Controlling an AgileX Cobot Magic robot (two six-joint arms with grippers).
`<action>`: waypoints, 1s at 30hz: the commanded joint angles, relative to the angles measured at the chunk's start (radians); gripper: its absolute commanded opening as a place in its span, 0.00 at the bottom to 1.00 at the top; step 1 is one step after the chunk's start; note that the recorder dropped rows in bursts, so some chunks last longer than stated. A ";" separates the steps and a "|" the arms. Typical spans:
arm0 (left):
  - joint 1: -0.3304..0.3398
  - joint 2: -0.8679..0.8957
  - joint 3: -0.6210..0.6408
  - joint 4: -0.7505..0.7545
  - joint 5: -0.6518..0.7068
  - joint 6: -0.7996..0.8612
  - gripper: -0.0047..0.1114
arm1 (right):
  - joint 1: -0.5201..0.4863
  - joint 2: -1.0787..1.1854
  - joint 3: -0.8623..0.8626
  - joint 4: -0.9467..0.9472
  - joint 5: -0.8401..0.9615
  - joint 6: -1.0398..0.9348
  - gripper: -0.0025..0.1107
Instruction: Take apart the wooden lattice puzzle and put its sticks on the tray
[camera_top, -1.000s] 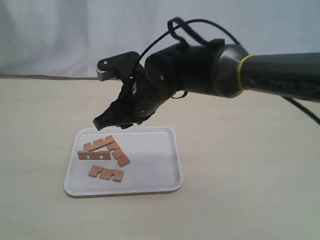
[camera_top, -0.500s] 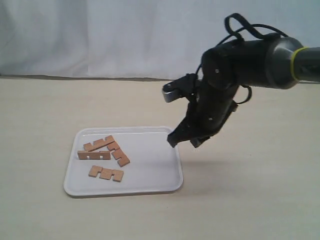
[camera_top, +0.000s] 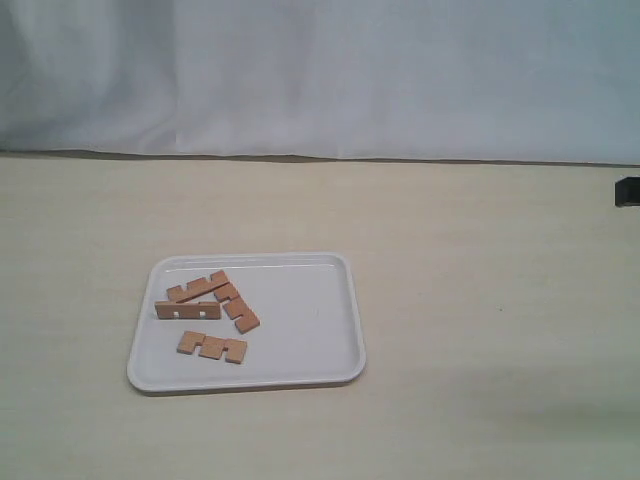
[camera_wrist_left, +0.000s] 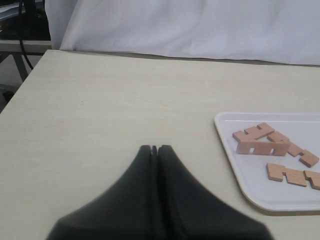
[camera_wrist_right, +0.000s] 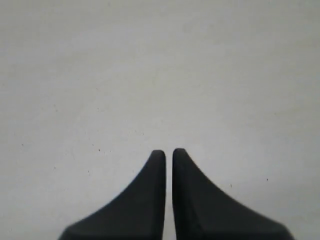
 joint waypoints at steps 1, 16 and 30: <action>-0.002 -0.002 0.002 -0.003 -0.008 -0.005 0.04 | -0.003 -0.185 0.184 0.054 -0.228 0.032 0.06; -0.002 -0.002 0.002 -0.001 -0.005 -0.005 0.04 | -0.003 -0.814 0.534 0.078 -0.636 0.042 0.06; -0.002 -0.002 0.002 -0.001 -0.005 -0.005 0.04 | 0.219 -1.250 0.653 0.039 -0.792 -0.038 0.06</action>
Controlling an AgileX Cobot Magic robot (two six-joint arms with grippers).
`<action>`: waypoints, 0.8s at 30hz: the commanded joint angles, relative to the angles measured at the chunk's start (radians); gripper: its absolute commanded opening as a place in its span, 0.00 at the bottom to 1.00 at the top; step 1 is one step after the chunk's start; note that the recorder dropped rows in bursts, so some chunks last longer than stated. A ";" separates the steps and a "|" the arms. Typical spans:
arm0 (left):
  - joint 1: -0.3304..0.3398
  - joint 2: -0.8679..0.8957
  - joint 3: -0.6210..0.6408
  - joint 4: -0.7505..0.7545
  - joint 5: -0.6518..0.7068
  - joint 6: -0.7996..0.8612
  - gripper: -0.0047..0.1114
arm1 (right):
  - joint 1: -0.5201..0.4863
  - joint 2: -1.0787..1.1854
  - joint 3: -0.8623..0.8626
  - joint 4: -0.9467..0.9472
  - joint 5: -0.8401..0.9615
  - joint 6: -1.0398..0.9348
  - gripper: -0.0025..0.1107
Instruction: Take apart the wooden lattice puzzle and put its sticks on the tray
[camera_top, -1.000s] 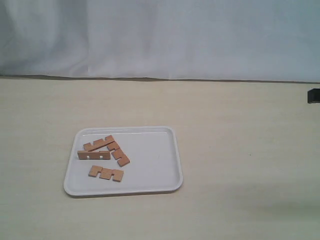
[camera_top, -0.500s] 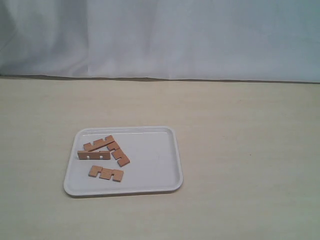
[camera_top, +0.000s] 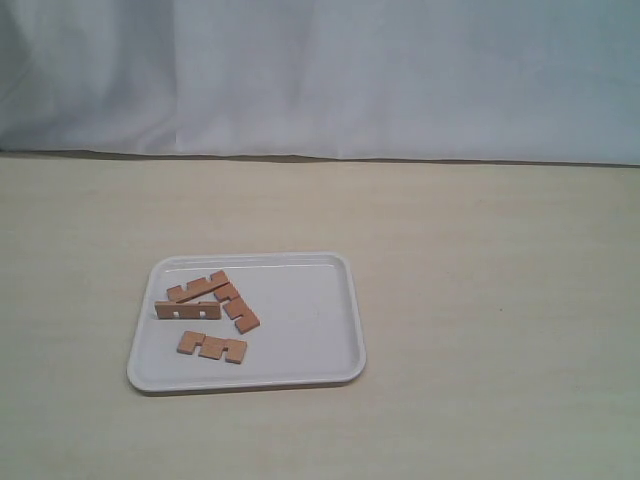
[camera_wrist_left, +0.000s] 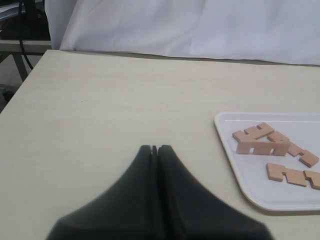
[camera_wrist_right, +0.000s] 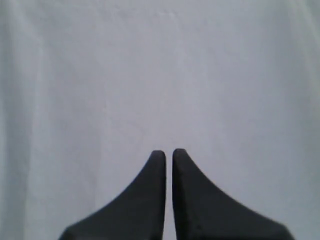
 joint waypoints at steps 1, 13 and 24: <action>-0.002 -0.002 0.002 -0.001 -0.005 -0.005 0.04 | 0.078 -0.106 0.004 -0.021 0.004 -0.068 0.06; -0.002 -0.002 0.002 -0.002 -0.008 -0.005 0.04 | 0.120 -0.141 -0.012 -0.014 0.095 -0.065 0.06; -0.002 -0.002 0.002 -0.002 -0.008 -0.005 0.04 | 0.120 -0.141 0.180 0.009 0.200 -0.062 0.06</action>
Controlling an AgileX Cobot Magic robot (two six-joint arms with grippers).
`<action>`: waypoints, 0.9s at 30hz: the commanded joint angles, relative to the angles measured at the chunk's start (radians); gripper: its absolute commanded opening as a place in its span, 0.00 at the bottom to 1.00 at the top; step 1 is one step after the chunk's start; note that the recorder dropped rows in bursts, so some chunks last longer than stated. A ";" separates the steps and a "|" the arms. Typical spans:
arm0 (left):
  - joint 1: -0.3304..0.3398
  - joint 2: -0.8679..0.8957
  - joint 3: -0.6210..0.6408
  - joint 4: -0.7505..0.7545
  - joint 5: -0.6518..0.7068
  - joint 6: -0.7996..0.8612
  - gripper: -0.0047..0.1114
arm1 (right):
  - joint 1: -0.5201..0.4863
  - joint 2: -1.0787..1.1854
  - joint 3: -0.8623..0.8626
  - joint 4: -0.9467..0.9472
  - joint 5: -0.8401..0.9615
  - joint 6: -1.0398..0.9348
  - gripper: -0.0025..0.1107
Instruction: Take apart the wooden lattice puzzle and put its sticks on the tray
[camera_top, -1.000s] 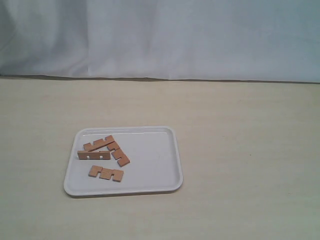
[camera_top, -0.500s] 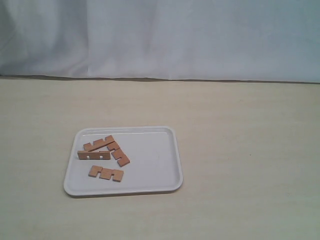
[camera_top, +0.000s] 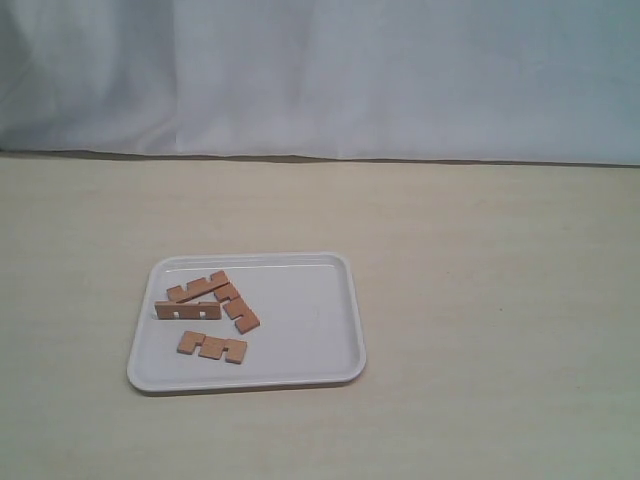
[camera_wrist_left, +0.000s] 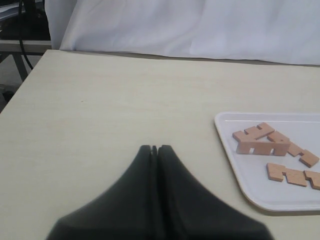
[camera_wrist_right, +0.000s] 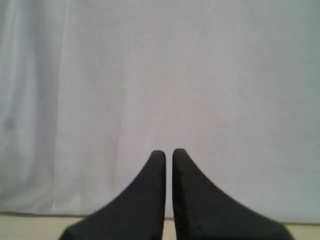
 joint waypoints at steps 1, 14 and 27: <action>-0.002 -0.002 0.002 -0.002 -0.010 -0.005 0.04 | 0.002 -0.004 0.112 0.001 0.012 -0.003 0.06; -0.002 -0.002 0.002 -0.002 -0.010 -0.005 0.04 | 0.002 -0.004 0.184 0.001 0.144 -0.026 0.06; -0.002 -0.002 0.002 -0.002 -0.007 -0.005 0.04 | 0.002 -0.004 0.184 0.031 0.198 -0.022 0.06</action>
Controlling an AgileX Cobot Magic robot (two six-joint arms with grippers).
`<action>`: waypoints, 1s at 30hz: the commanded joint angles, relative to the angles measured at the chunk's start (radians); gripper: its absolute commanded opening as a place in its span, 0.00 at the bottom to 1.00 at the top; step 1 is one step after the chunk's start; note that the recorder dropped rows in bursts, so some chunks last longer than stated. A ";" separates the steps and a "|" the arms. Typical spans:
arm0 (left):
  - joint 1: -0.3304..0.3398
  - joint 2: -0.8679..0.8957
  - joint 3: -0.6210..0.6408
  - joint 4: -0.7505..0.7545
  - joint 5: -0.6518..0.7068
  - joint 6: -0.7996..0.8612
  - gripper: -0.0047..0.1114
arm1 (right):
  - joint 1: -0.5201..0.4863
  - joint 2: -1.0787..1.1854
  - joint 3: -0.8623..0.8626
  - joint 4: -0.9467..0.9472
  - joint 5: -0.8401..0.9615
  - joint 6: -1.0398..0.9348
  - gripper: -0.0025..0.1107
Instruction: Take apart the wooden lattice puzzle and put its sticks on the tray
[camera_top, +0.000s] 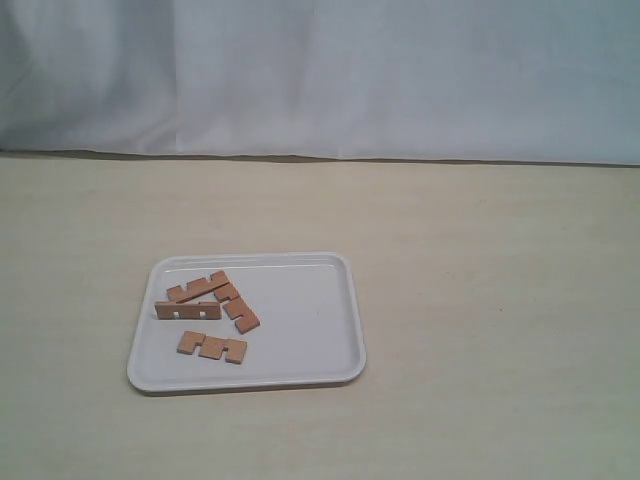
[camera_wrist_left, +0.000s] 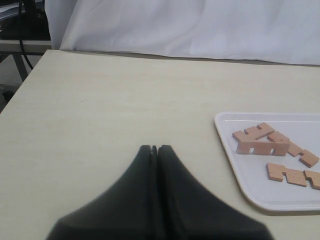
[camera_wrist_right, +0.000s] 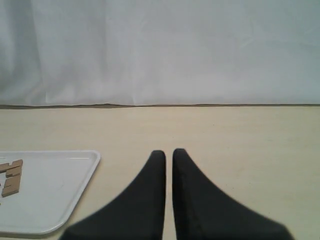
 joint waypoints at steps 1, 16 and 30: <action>-0.002 -0.002 0.002 -0.002 -0.007 -0.005 0.04 | 0.002 -0.004 0.003 0.005 0.012 -0.010 0.06; -0.002 -0.002 0.002 -0.002 -0.007 -0.005 0.04 | 0.002 -0.004 0.003 0.005 0.039 -0.010 0.06; -0.002 -0.002 0.002 -0.002 -0.011 -0.005 0.04 | 0.002 -0.004 0.003 0.005 0.102 -0.010 0.06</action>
